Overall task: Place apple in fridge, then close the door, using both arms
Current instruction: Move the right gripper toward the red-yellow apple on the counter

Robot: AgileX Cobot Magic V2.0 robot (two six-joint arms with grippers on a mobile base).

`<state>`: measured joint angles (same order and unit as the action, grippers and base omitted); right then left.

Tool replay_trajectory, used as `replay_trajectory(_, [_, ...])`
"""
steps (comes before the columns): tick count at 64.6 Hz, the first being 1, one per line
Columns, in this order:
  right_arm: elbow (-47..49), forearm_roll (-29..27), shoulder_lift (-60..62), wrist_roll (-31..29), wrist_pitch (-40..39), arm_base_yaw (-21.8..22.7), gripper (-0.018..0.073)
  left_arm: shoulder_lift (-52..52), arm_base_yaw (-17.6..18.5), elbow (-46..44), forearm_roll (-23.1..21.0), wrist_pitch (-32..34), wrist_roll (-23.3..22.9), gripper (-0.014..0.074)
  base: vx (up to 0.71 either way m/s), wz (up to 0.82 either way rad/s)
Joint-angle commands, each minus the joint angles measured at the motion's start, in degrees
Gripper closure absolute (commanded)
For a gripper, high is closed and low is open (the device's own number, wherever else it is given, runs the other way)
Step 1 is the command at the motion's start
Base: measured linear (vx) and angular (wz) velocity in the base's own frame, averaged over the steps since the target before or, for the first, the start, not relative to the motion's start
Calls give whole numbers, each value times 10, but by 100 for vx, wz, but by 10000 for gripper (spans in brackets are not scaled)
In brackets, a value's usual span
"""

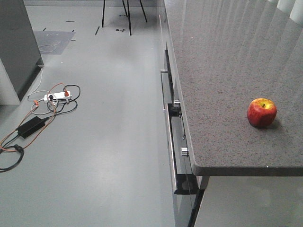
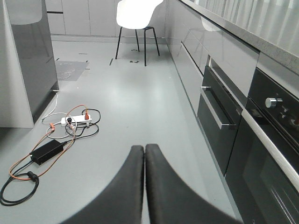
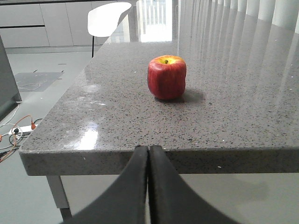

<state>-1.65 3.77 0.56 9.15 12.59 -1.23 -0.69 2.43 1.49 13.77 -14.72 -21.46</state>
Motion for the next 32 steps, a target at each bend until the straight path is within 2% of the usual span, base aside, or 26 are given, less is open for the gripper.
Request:
replay_trajectory(1, [-4, 5, 7, -1, -38, 3, 568, -8, 3, 12, 2, 37, -4, 601, 0, 0])
replay_trajectory(20, [-4, 7, 7, -1, -54, 3, 568, -8, 3, 12, 2, 37, -4, 601, 0, 0])
replay_trajectory(26, [-4, -16, 7, 3, -84, 3, 568, -8, 3, 12, 2, 37, -4, 601, 0, 0])
replay_trajectory(32, [6, -28, 6, 2, -79, 3, 568, -8, 3, 12, 2, 37, -4, 601, 0, 0])
